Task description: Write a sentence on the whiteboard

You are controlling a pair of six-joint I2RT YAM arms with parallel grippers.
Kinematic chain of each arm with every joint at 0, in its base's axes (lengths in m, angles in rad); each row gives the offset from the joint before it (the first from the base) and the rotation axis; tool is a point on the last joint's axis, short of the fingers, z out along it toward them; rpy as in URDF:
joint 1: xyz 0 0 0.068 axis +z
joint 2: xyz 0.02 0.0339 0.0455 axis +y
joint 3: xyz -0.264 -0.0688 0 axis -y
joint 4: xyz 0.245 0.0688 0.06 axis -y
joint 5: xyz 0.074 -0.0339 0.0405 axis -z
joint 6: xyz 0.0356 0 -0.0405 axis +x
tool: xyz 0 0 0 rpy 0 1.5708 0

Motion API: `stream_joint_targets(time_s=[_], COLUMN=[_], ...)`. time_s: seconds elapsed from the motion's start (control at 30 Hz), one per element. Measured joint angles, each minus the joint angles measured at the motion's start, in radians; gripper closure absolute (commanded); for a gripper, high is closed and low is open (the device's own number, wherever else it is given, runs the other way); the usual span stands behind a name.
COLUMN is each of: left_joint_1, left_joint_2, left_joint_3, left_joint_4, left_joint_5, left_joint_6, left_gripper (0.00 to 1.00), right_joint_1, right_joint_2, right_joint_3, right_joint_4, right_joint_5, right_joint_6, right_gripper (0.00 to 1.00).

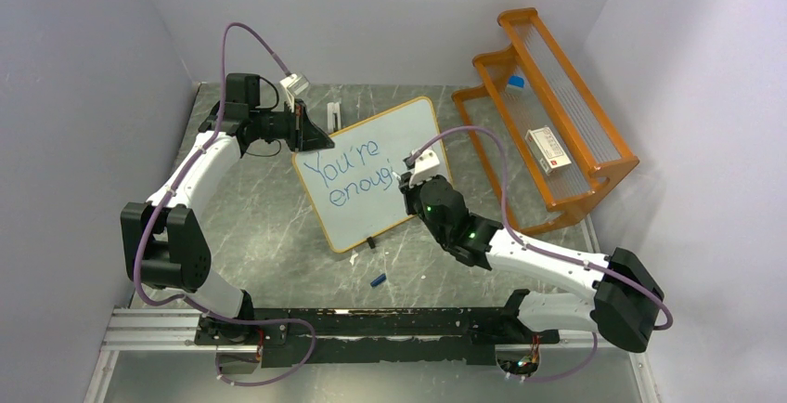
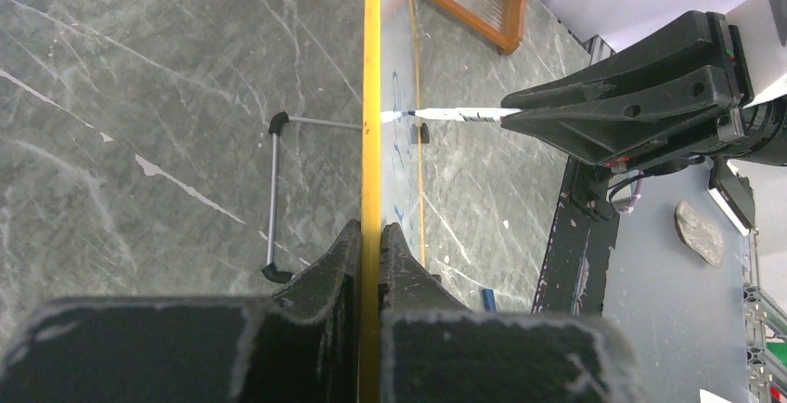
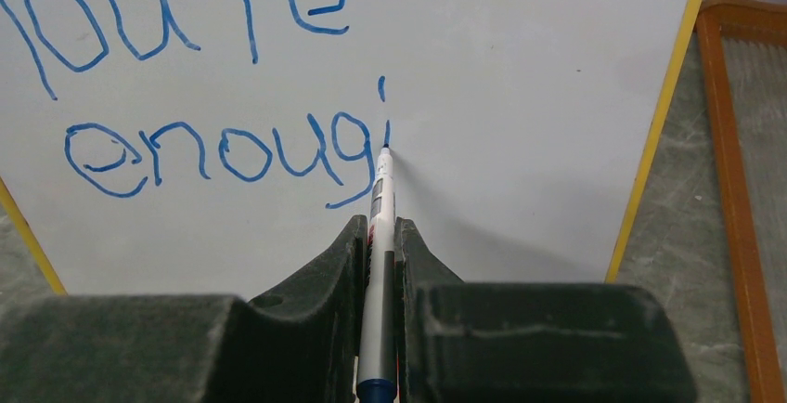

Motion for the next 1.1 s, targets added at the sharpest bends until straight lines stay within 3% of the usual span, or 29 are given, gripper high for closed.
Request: stream_joint_targets(time_s=[0.53, 1.1], left_joint_1=[0.000, 0.000], left_joint_2=[0.001, 0.001], left_joint_3=[0.000, 0.000], left_joint_4=[0.000, 0.000], left_joint_5=[0.000, 0.000], left_joint_6=[0.000, 0.000], left_gripper=[0.95, 0.95], right_joint_1=[0.003, 0.005], right_joint_2=[-0.011, 0.006], right_joint_3=[-0.007, -0.003], right_joint_4=[-0.020, 0.085], right_joint_5=[-0.005, 0.020], right_joint_6=[0.019, -0.024], right_gripper=[1.00, 1.00])
